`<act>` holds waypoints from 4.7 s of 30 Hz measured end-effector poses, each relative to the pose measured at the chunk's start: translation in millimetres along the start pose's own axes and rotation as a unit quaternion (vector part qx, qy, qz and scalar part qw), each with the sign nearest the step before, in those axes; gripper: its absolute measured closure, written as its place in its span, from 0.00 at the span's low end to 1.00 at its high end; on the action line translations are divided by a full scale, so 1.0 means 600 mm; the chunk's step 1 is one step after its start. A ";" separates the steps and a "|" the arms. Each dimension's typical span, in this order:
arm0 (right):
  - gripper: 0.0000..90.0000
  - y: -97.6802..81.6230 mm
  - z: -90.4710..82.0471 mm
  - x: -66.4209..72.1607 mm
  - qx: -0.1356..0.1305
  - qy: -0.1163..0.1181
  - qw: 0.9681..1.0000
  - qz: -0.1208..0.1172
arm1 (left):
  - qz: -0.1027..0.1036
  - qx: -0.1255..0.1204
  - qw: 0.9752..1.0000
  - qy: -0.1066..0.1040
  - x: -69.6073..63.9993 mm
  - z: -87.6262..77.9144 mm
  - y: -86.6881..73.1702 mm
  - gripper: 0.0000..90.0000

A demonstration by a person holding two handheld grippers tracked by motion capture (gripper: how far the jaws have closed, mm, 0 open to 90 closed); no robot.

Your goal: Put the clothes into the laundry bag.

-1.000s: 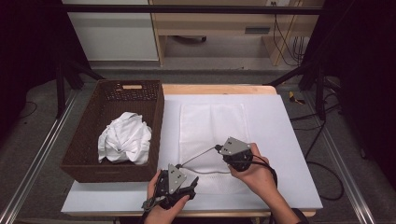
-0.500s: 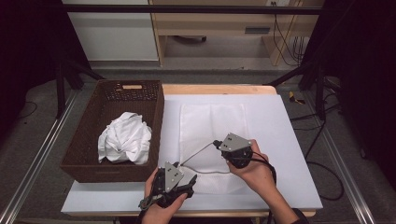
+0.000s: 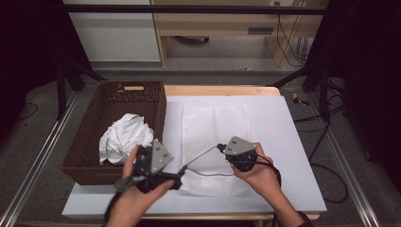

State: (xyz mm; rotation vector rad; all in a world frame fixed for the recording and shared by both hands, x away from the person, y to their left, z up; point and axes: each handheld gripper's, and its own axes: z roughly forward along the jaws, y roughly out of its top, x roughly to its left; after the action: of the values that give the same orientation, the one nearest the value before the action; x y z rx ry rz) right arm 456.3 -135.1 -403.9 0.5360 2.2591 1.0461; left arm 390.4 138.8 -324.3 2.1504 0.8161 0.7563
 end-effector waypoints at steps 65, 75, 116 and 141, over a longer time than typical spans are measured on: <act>1.00 -0.006 -0.011 -0.016 -0.012 0.008 1.000 0.014 | -0.161 0.278 0.947 -0.019 0.335 0.229 -0.194 0.01; 1.00 -0.006 -0.010 -0.015 -0.011 0.009 1.000 0.013 | -0.159 0.294 0.942 -0.030 0.324 0.235 -0.192 0.16; 1.00 -0.011 -0.007 -0.022 -0.013 0.006 1.000 0.023 | -0.111 0.205 0.972 0.036 0.343 0.083 -0.085 0.76; 1.00 -0.022 -0.007 -0.034 -0.027 0.024 0.997 0.064 | -0.065 0.113 0.990 0.050 0.313 -0.066 0.068 0.76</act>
State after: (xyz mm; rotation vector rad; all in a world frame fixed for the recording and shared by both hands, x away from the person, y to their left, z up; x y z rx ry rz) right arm 467.5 -157.1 -405.1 0.6459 2.2558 1.1928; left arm 493.7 269.6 -220.3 2.2434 1.1304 0.7378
